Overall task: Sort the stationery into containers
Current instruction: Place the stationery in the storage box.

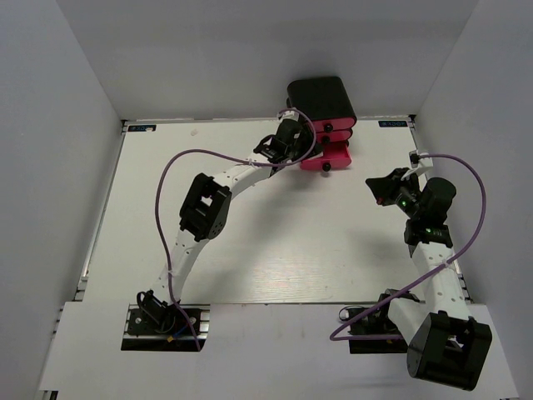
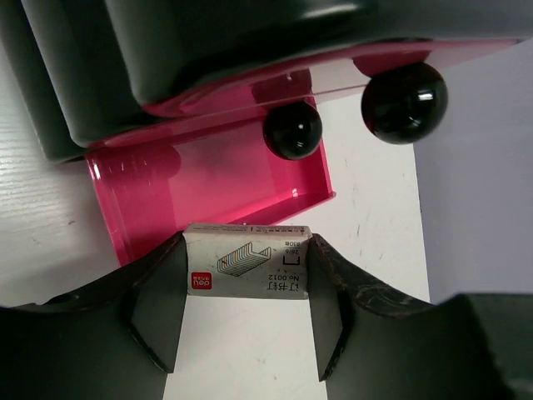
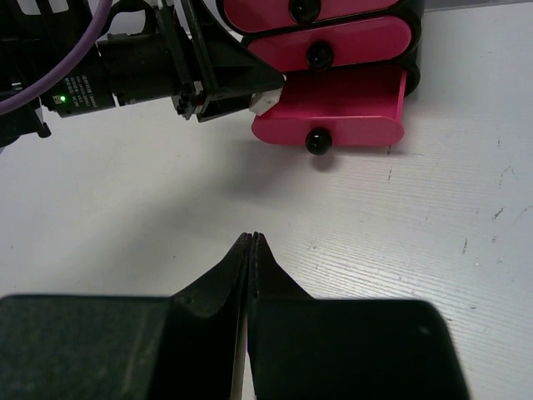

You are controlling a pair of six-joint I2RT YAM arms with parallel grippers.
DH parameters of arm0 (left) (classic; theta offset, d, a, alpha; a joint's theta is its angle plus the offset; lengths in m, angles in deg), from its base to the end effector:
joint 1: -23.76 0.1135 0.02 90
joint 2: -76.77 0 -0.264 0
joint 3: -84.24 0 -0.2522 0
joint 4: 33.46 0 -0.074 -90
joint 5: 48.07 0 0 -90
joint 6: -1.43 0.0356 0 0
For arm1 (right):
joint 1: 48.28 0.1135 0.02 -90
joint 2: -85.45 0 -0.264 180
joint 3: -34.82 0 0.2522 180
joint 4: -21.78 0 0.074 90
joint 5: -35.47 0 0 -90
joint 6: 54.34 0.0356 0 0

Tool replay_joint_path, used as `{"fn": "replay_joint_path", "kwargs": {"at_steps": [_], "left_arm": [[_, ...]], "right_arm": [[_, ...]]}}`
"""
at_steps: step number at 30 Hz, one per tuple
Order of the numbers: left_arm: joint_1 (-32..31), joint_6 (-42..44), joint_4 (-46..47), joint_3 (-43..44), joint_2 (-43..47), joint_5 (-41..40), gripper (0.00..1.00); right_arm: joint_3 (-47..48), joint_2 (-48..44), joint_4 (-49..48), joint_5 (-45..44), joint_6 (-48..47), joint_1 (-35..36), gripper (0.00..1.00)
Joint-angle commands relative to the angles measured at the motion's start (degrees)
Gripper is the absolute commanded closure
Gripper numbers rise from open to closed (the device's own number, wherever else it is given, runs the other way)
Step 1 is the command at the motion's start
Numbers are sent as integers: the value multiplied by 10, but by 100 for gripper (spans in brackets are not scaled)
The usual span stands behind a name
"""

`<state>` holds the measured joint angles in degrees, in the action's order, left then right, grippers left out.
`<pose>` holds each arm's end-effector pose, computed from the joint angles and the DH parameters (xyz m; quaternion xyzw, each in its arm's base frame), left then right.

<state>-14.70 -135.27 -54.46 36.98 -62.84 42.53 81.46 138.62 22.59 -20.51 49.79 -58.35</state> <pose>0.4448 -0.3538 0.2032 -0.0588 0.8546 -0.3524 0.3769 0.2151 -0.0180 0.2829 -0.0384 0.7426 0.2419 0.6233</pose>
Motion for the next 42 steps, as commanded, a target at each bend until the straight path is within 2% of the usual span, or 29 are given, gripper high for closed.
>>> {"fn": "replay_joint_path", "kwargs": {"at_steps": [1,4,9,10,13,15,16,26,32,34,35,42], "left_arm": [[0,-9,43,28,21,-18,92],[0,-9,50,28,8,-24,91],[0,-14,57,28,-3,-29,80],[0,-14,57,28,-3,-29,72],[0,-19,57,28,-3,-29,57],[0,-19,57,28,-3,-29,56],[0,-19,57,28,-3,-29,51],[0,-19,57,27,29,-29,31],[7,-20,45,27,35,-34,31],[7,-25,38,27,29,-34,30],[7,-25,38,27,29,-34,26],[7,-20,38,15,42,-39,26]], "right_arm": [[11,-12,-4,-5,-2,-3,100],[11,-13,-4,-6,-2,-4,100],[10,-14,-5,-7,-2,-6,100],[10,-15,-6,-5,-3,-6,100],[8,-15,-8,-1,-2,-7,100],[7,-16,-10,3,-3,-7,100],[6,-16,-10,7,-4,-7,100],[-5,-18,-25,33,-1,-16,100],[-19,-18,-45,54,7,-22,100],[-20,-19,-45,57,7,-26,100],[-21,-19,-48,58,7,-29,100],[-26,-16,-55,65,9,-32,100]]}}
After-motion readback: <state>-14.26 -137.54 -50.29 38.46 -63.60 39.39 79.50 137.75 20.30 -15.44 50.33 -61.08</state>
